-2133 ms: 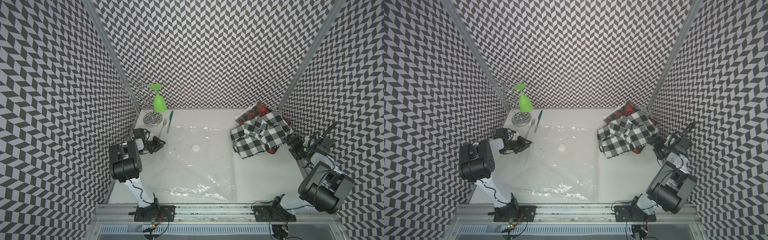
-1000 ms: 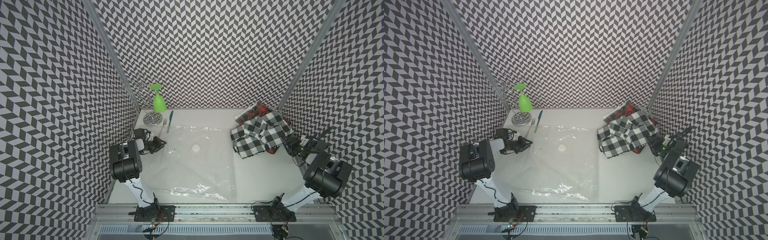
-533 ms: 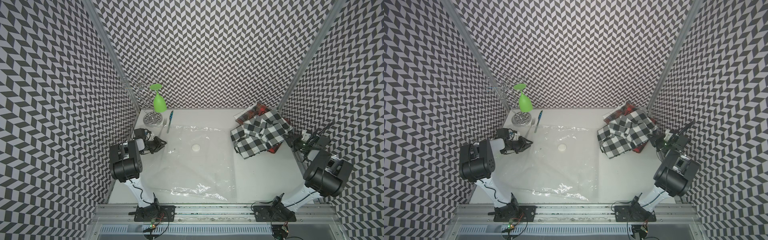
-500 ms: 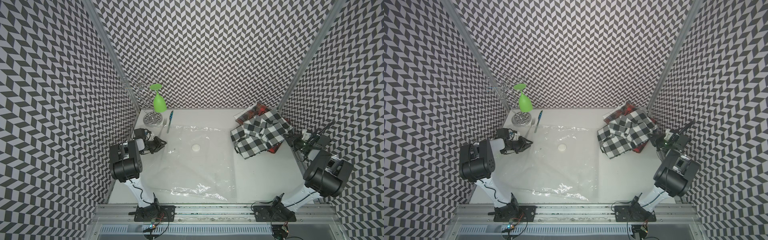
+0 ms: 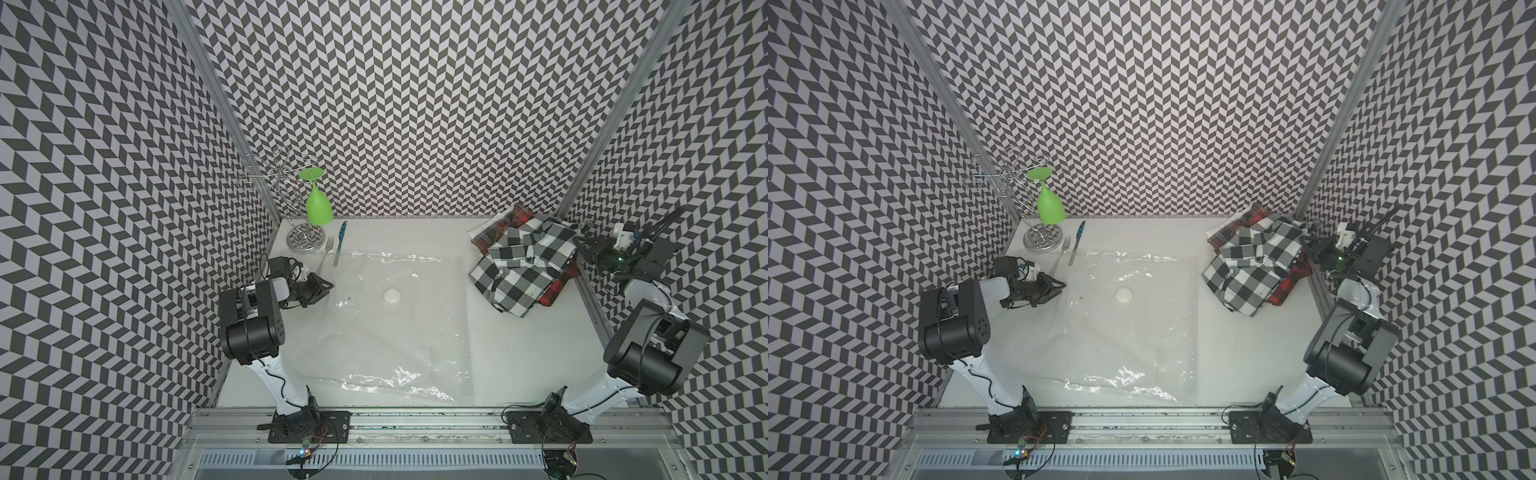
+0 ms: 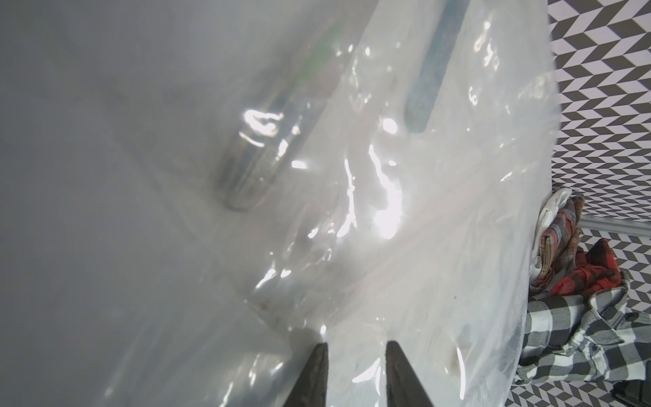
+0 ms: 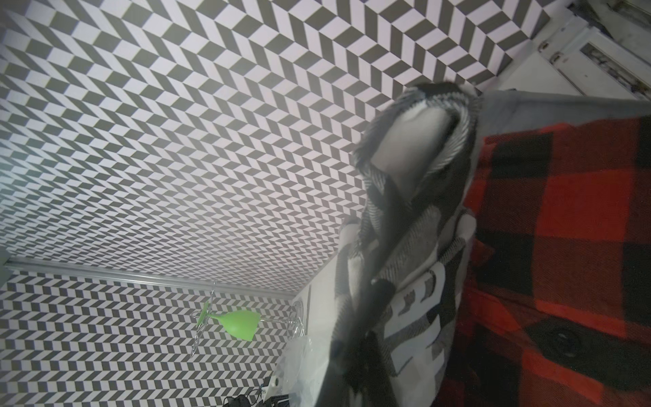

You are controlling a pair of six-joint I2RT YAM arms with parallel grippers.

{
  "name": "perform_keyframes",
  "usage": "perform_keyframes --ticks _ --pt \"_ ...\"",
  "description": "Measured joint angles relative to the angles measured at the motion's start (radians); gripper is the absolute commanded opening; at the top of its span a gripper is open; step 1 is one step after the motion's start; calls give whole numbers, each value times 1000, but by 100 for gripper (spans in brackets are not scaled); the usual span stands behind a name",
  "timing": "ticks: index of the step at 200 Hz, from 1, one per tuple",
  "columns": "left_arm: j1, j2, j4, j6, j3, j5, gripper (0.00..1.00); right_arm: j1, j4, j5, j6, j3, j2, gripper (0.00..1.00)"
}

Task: Take the shirt out of the vacuum bag
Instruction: Place the shirt at the corner of the board.

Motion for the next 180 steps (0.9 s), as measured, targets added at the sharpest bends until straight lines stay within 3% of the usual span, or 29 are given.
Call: perform_keyframes --ticks 62,92,104,130,152,180 --pt "-5 -8 -1 0 -6 -9 32 3 23 -3 33 109 163 2" --pt "-7 -12 -2 0 -9 -12 33 -4 -5 20 8 115 210 16" --pt "-7 -14 -2 0 -11 -14 33 -8 -29 37 -14 126 219 34" --pt "-9 -21 -1 0 -18 -18 33 -29 -80 68 -53 170 234 58" --pt "-9 -23 -1 0 -19 -18 33 -39 -144 105 -93 225 244 66" --pt "-10 -23 -1 0 -19 -19 34 -38 -235 168 -147 275 241 69"
